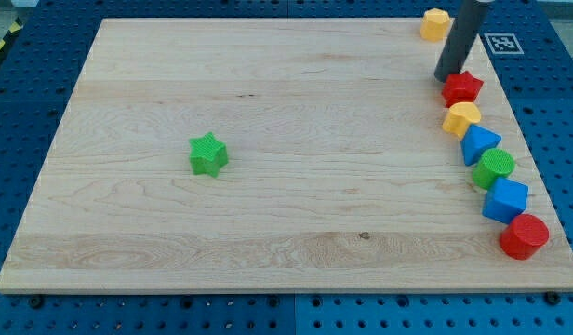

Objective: Push the green star to the center

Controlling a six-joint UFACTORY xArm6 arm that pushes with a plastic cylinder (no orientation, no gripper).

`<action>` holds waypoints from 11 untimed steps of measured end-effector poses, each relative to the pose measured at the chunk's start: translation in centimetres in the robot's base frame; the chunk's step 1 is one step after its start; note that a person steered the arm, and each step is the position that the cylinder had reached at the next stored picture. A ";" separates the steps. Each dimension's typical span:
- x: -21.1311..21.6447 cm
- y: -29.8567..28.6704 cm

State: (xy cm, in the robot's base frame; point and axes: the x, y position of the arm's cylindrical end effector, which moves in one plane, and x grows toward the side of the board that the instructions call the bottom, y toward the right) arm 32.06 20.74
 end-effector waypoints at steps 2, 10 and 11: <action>-1.6 -19.1; 18.4 -27.8; 18.2 -30.3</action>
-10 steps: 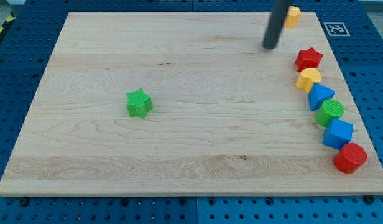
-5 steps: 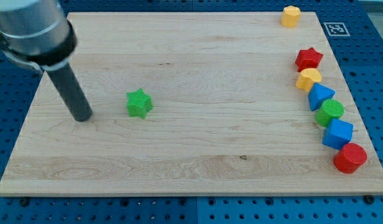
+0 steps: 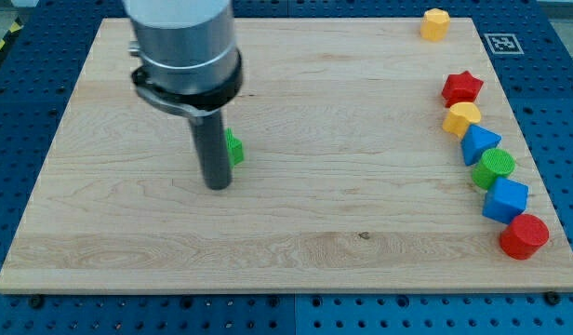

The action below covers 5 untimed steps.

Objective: Push the green star to the center

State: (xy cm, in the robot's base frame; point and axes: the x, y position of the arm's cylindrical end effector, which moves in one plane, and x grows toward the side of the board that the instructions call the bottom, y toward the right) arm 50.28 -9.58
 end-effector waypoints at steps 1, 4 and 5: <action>0.0 -1.8; -3.9 3.4; -7.0 4.7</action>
